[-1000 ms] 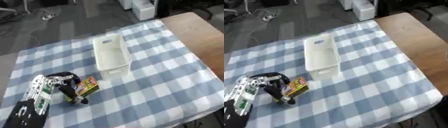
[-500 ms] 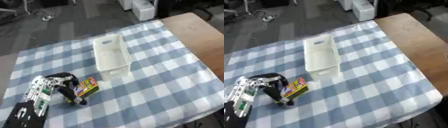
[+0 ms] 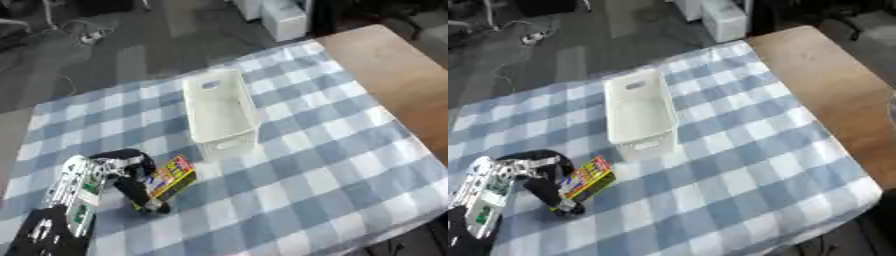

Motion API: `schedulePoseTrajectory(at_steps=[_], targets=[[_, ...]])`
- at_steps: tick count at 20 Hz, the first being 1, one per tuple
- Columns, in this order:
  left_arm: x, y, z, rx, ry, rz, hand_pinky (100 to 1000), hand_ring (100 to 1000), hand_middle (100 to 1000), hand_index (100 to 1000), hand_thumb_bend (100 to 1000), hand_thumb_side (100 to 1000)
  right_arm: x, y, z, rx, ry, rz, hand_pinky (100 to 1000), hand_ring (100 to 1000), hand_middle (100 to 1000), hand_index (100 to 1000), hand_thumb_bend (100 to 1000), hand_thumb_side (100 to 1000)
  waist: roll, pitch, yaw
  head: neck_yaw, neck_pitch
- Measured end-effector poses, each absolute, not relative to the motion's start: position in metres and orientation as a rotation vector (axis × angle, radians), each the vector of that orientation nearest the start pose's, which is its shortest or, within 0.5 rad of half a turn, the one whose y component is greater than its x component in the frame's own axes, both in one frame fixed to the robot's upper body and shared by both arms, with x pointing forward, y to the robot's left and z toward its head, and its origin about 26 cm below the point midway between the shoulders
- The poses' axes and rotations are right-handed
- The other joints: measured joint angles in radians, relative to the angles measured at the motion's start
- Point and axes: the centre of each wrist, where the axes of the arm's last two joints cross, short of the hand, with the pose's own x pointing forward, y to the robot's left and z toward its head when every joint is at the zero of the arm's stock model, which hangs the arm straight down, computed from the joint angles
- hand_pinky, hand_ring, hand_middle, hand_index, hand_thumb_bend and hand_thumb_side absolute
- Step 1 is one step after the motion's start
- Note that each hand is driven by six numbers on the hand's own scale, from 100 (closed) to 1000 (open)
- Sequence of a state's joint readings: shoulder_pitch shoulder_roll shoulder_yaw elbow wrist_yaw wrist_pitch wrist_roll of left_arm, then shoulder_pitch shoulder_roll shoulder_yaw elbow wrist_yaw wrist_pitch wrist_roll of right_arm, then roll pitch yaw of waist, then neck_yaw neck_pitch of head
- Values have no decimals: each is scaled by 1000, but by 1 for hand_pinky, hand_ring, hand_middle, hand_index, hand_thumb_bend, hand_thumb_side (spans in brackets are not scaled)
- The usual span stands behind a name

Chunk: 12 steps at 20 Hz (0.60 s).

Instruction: Pick up objects on the table and place them in the box.

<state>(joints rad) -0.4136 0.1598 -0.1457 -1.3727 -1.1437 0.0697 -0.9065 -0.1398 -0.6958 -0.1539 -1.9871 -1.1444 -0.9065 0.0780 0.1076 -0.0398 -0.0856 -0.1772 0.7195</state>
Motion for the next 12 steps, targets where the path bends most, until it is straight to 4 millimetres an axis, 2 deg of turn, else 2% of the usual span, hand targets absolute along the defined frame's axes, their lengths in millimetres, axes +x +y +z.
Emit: schedulePoseTrajectory(at_steps=[3,4,6,7,8,10,12], targets=[[374,206,60,409,-852,-1589,387,474,602,672,557,420,275,-357,222,-701,3185,324,499,475,472,592,100,1000,0,0,0,0,0],[373,206,61,412,-858,-1589,392,477,606,676,561,420,275,-357,222,-701,3185,324,499,475,472,592,100,1000,0,0,0,-2,0],[373,206,61,421,-871,-1586,282,420,539,623,491,435,275,-357,222,-701,3185,324,499,475,472,592,100,1000,0,0,-1,-7,0],[373,207,61,427,-878,-1581,231,371,467,569,437,462,275,-357,222,-701,3185,324,499,475,472,592,100,1000,0,0,-1,-7,0],[372,207,61,433,-885,-1576,216,355,451,556,426,466,275,-357,222,-701,3185,324,499,475,472,592,100,1000,0,0,-1,-8,0],[372,208,61,451,-906,-1565,125,267,359,486,355,493,275,-357,222,-701,3184,324,499,475,472,592,100,1000,0,0,-1,-8,0],[372,209,62,475,-929,-1552,100,184,281,418,301,505,275,-357,222,-701,3184,324,499,475,472,592,100,1000,0,0,-1,-8,0]])
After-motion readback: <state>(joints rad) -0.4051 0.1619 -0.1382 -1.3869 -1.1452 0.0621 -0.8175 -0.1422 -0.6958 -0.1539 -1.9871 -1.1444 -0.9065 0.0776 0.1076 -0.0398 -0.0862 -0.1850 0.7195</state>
